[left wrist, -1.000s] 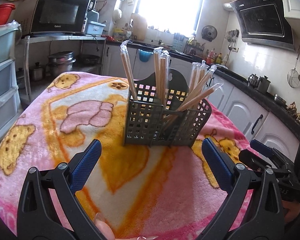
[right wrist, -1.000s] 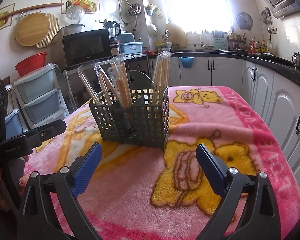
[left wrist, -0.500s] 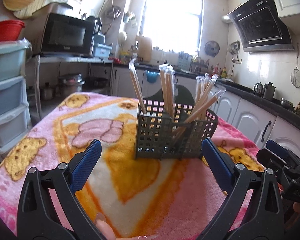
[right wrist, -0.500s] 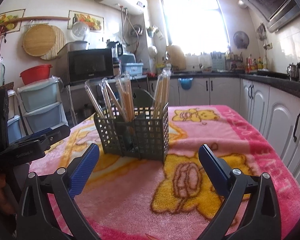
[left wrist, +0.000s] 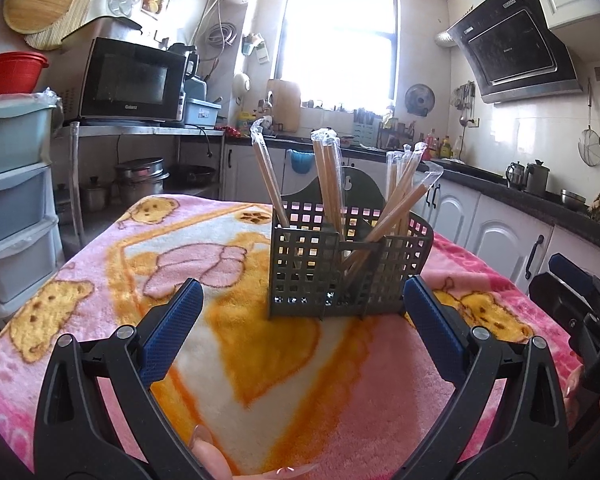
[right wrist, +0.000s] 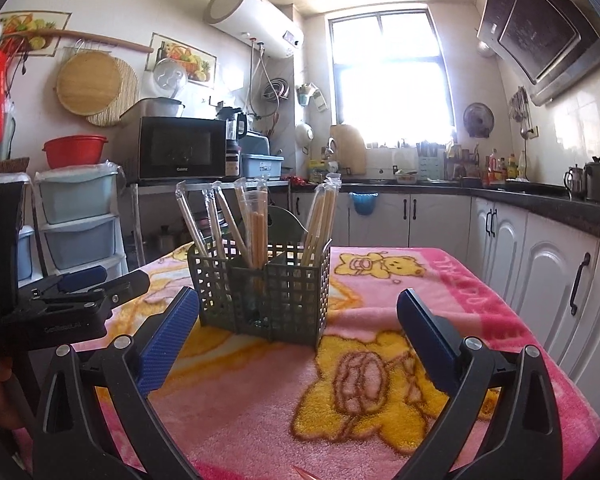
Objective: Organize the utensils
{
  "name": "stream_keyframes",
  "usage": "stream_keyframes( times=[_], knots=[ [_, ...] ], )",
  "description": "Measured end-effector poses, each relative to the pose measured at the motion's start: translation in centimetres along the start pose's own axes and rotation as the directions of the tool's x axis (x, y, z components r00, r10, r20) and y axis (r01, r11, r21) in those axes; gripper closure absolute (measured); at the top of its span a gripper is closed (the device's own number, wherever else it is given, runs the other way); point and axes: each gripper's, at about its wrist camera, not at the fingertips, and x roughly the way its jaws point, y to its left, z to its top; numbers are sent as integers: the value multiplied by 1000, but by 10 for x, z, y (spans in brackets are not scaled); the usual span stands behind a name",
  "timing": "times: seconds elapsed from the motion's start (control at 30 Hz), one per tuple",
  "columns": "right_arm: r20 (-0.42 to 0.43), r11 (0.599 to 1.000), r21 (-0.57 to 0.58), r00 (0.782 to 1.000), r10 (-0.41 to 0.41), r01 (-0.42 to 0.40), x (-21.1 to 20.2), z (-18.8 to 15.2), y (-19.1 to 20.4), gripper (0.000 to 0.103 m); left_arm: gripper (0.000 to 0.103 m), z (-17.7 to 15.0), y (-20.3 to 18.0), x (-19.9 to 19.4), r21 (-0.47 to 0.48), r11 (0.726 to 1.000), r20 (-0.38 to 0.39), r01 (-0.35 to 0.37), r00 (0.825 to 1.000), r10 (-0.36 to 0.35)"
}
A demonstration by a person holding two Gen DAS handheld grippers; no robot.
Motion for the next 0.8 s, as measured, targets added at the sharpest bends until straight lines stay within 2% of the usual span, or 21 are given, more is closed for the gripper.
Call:
stream_keyframes(
  times=[0.8],
  knots=[
    [-4, 1000, 7, 1000, 2, -2, -1, -1, 0, 6, 10, -2, 0, -2, -5, 1000, 5, 7, 1000, -7]
  ],
)
